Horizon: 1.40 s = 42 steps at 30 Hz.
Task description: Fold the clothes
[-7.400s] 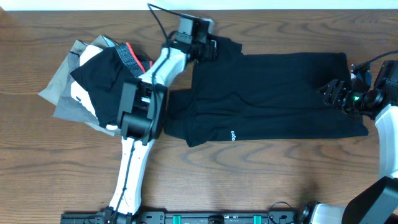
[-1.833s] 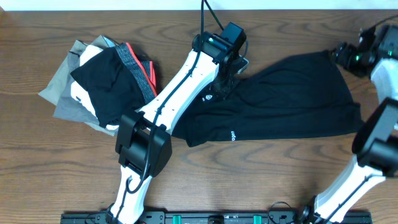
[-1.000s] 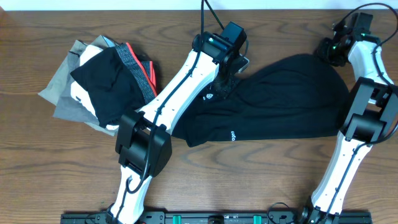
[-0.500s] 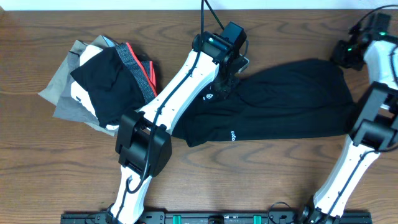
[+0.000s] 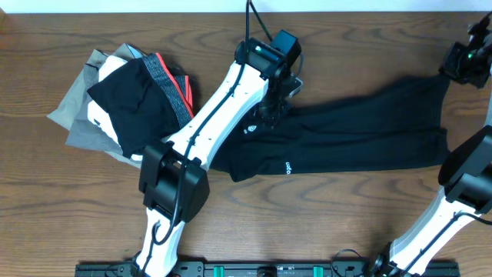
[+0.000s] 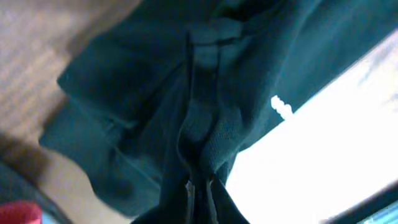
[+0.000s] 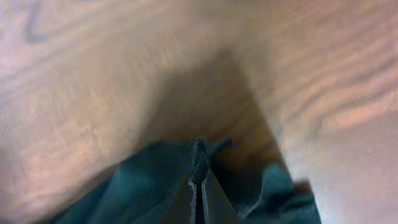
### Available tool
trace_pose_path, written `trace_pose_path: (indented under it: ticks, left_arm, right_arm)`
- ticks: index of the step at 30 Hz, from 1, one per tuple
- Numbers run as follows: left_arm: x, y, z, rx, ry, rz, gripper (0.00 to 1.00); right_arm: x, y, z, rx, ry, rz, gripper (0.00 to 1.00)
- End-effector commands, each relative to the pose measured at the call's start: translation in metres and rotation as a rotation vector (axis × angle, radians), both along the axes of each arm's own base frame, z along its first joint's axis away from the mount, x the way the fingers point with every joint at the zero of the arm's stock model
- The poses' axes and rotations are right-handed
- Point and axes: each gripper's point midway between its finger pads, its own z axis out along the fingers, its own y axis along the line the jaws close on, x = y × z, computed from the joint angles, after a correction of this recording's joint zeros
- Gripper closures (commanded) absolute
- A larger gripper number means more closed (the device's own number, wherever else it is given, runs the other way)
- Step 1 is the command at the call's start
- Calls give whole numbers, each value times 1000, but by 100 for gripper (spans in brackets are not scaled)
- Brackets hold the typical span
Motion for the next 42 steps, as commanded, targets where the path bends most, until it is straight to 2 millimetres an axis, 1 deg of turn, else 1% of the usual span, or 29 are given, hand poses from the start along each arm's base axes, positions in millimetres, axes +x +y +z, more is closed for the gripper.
trace_pose_path:
  ticks: [1, 5, 9, 15, 19, 23, 24, 25, 26, 28, 30, 31, 33, 35, 37, 39, 40, 41, 42]
  left_arm:
    - [-7, 8, 14, 11, -3, 4, 94]
    - [-19, 15, 14, 38, 48, 12, 94]
    - [-26, 20, 14, 58, 77, 12, 94]
    - [-30, 23, 15, 70, 94, 11, 92]
    - [-34, 26, 15, 82, 111, 12, 85]
    - [-41, 30, 16, 101, 138, 11, 85]
    - [-43, 32, 16, 107, 146, 11, 83]
    - [-44, 33, 17, 112, 152, 10, 83]
    - [-46, 34, 17, 116, 157, 10, 83]
    - [-46, 37, 17, 127, 160, 12, 83]
    - [-44, 42, 17, 154, 148, 11, 71]
    - [-44, 43, 17, 161, 144, 10, 67]
    - [-43, 44, 17, 167, 139, 10, 58]
    - [-42, 43, 17, 165, 136, 10, 50]
    - [-40, 42, 16, 160, 129, 10, 45]
    - [-37, 41, 16, 152, 117, 13, 44]
    - [-37, 41, 16, 152, 117, 15, 44]
    - [-38, 41, 16, 153, 118, 16, 44]
    - [-38, 42, 17, 157, 121, 26, 44]
  right_arm:
    - [-18, -9, 0, -21, 55, -7, 99]
    - [-51, -14, -1, -68, 190, -33, 99]
    - [-71, -13, -4, -83, 275, -11, 98]
    - [-88, -11, -5, -86, 353, -11, 99]
    - [-99, -6, -5, -74, 397, 23, 98]
    - [-109, -2, -5, -59, 435, 47, 97]
    - [-110, -2, -5, -61, 443, 47, 96]
    - [-112, -2, -5, -63, 452, 47, 94]
    - [-115, -2, -5, -66, 464, 46, 89]
    - [-121, -3, -4, -76, 494, 46, 83]
    - [-126, -6, -4, -90, 514, 44, 72]
    - [-126, -5, -4, -90, 514, 44, 70]
    - [-125, -6, -4, -91, 511, 43, 61]
    - [-120, -8, -4, -97, 491, 18, 56]
    - [-113, -10, -5, -101, 461, -17, 51]
    - [-103, -8, -6, -78, 416, -29, 47]
    - [-98, -7, -8, -70, 395, -28, 43]
    - [-94, -8, -10, -67, 378, -28, 35]
    - [-92, -9, -14, -72, 369, -30, 30]
